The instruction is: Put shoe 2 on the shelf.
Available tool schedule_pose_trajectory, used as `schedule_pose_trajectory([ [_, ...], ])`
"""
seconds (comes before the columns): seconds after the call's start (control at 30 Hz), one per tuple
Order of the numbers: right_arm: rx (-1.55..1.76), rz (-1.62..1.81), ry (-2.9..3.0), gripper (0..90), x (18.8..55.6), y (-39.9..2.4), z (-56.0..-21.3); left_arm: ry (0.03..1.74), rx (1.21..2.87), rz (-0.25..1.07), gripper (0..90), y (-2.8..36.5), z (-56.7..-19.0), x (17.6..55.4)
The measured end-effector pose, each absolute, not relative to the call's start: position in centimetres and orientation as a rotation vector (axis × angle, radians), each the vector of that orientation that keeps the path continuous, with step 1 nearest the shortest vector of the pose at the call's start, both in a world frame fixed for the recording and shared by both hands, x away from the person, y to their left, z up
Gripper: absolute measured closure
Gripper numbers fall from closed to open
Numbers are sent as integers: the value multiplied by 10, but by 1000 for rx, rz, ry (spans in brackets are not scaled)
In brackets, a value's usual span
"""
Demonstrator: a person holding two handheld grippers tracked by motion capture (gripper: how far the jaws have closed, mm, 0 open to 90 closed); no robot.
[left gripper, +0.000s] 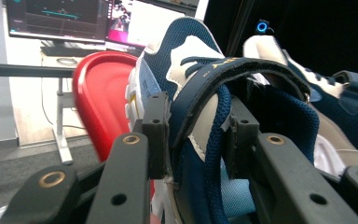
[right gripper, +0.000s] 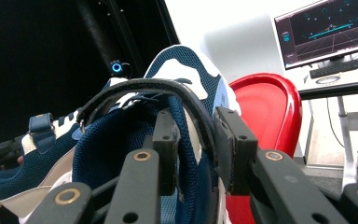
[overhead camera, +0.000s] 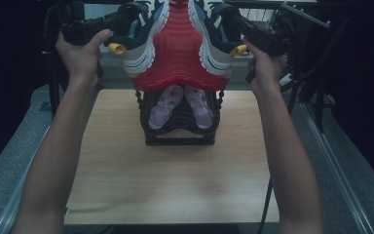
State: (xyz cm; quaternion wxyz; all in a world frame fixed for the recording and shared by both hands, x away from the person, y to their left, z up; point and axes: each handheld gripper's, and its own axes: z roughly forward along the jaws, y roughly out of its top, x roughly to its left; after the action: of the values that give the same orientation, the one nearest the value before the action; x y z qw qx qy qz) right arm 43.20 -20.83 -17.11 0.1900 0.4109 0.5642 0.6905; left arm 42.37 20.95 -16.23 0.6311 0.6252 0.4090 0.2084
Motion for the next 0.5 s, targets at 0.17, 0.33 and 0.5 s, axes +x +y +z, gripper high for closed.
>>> schedule_pose_trajectory([
  [0.17, 1146, 1935, 1600, 712, 438, -202, -170, 929, 1426, 497, 673, 198, -159, 431],
  [0.33, 1173, 1893, 1606, 712, 448, -197, -175, 942, 1449, 528, 673, 185, -165, 441],
  [0.5, 1189, 1876, 1615, 711, 456, -192, -180, 962, 1476, 522, 672, 179, -174, 451],
])
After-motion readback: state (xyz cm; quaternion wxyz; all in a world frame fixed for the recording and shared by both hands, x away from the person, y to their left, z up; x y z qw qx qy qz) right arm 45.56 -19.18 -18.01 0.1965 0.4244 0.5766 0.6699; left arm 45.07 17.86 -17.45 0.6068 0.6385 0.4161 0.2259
